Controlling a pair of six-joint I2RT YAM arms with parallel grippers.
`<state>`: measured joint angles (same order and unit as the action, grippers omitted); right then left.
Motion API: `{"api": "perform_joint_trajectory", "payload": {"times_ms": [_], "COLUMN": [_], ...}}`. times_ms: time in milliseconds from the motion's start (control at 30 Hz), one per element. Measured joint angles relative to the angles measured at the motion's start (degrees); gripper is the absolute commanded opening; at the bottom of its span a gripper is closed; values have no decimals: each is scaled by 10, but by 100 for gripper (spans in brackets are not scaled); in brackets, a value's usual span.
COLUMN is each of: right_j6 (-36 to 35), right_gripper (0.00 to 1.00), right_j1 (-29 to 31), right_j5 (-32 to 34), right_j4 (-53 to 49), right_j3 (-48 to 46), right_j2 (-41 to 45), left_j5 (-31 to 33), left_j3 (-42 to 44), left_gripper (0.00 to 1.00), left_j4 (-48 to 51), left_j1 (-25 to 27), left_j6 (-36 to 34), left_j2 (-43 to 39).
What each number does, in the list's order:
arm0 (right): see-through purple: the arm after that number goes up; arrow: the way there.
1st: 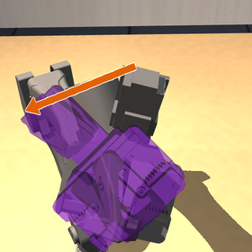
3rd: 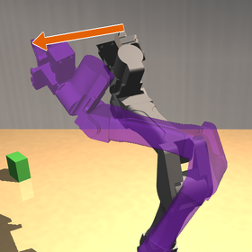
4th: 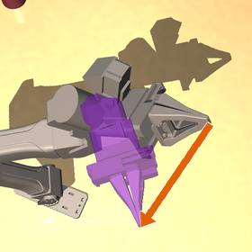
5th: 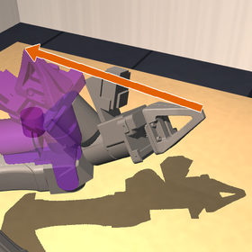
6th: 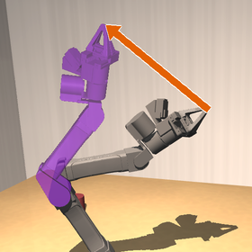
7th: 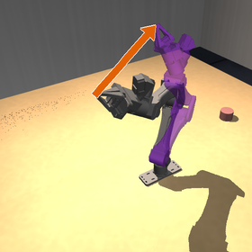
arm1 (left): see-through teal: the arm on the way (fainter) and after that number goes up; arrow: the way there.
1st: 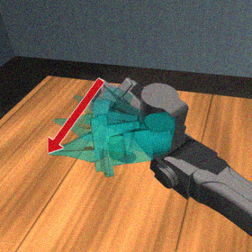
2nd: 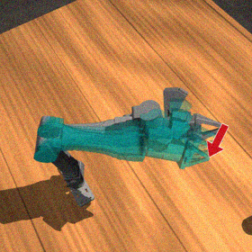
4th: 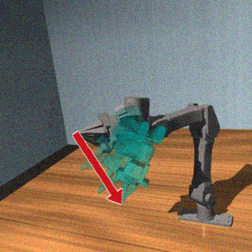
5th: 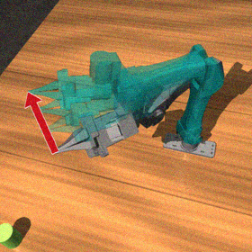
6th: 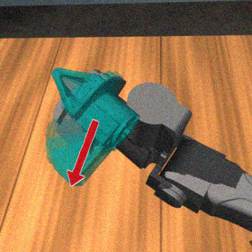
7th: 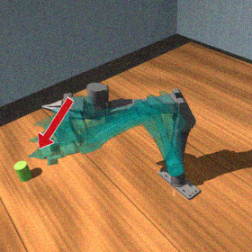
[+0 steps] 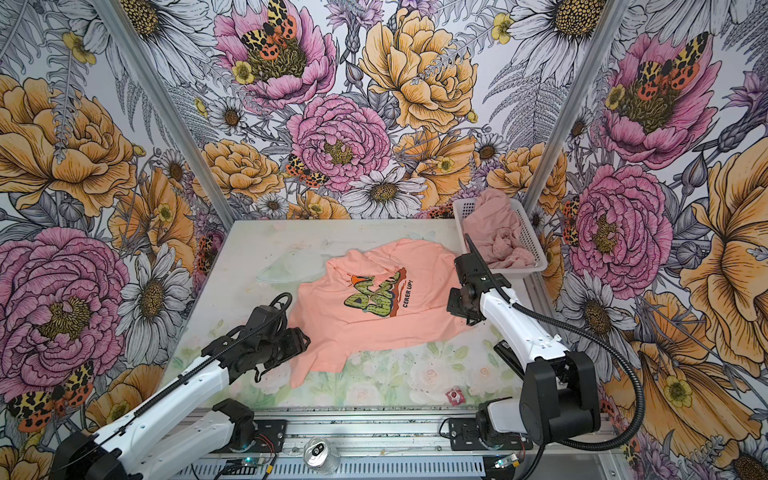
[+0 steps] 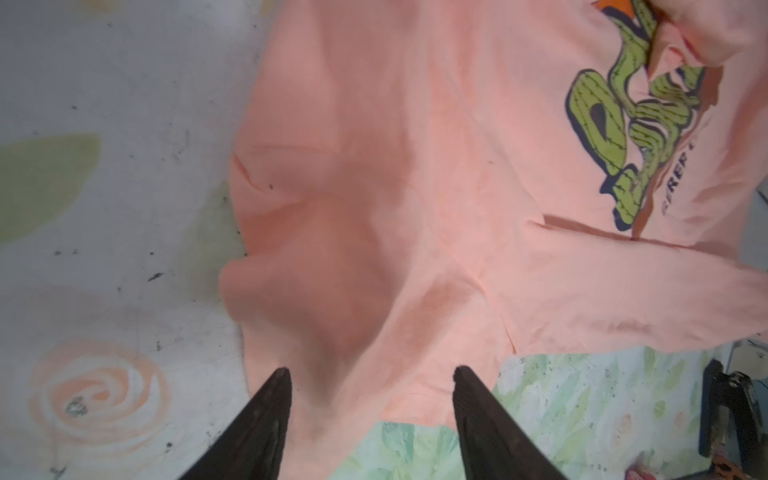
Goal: Fold and stack the mixed laundry pile
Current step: 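Drag the shirt hem outward with both grippers to smooth the shirt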
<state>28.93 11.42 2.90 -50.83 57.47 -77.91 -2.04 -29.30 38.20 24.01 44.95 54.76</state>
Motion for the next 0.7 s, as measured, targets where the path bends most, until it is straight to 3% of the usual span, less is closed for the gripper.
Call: {"api": "perform_joint_trajectory", "payload": {"times_ms": [400,500,633,700], "right_j6": [2,2,3,7], "right_gripper": [32,32,32,32], "right_j1": [19,28,40,47], "right_j5": [40,44,44,44], "right_j4": [-21,-23,-21,-16], "right_j3": [0,0,0,-2], "right_j2": [13,13,10,7], "left_j5": [40,43,53,59], "left_j3": [24,27,19,6], "left_gripper": [53,42,17,12], "left_j4": [34,19,-6,-11], "left_j1": [-6,-12,-37,-47], "left_j6": [27,26,10,0], "left_j2": [1,35,90,103]}}
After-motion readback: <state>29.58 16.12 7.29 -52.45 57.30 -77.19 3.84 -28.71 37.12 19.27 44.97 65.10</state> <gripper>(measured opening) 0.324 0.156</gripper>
